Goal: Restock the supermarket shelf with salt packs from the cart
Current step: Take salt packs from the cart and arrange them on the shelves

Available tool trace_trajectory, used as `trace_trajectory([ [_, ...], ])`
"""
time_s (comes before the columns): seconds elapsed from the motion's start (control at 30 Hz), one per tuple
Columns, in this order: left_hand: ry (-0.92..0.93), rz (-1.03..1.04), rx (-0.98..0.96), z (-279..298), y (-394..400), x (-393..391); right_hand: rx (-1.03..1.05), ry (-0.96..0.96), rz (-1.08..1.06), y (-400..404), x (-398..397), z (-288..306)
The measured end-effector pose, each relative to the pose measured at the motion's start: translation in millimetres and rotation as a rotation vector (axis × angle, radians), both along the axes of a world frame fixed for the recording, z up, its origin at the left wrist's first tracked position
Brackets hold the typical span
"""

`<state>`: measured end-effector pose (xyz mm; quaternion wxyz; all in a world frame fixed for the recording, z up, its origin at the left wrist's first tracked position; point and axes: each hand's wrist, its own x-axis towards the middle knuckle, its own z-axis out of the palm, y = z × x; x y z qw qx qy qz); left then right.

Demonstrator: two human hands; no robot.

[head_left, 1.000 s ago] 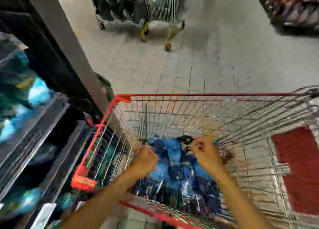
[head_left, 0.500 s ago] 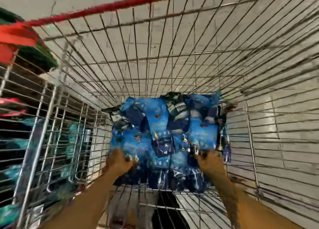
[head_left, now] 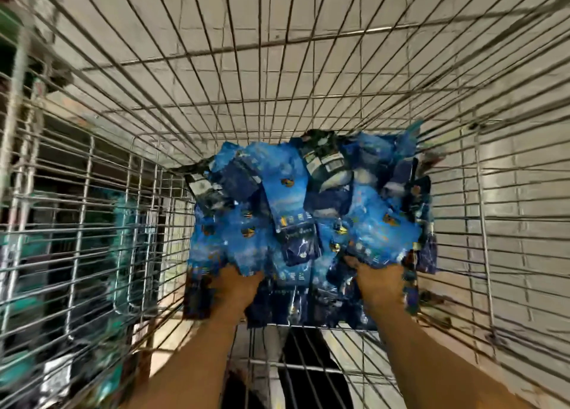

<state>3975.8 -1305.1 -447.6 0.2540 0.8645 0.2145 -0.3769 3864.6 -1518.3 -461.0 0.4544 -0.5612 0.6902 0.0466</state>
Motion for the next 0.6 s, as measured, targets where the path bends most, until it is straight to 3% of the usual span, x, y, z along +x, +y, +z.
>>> trace_trajectory([
  [0.13, 0.058, 0.032, -0.064, 11, -6, 9, 0.034, 0.099, 0.042, 10, -6, 15],
  [0.27, 0.080, 0.090, -0.183, 47, -13, 37, 0.171, -0.168, -0.083, 16, -13, 43],
  [0.5, -0.051, 0.128, -0.364, 167, -16, 87, 0.463, -0.424, 0.041, -5, 9, 152],
  [0.6, -0.145, 0.145, -0.444, 227, -8, 98, 0.446, -0.506, 0.054, -12, 31, 203],
])
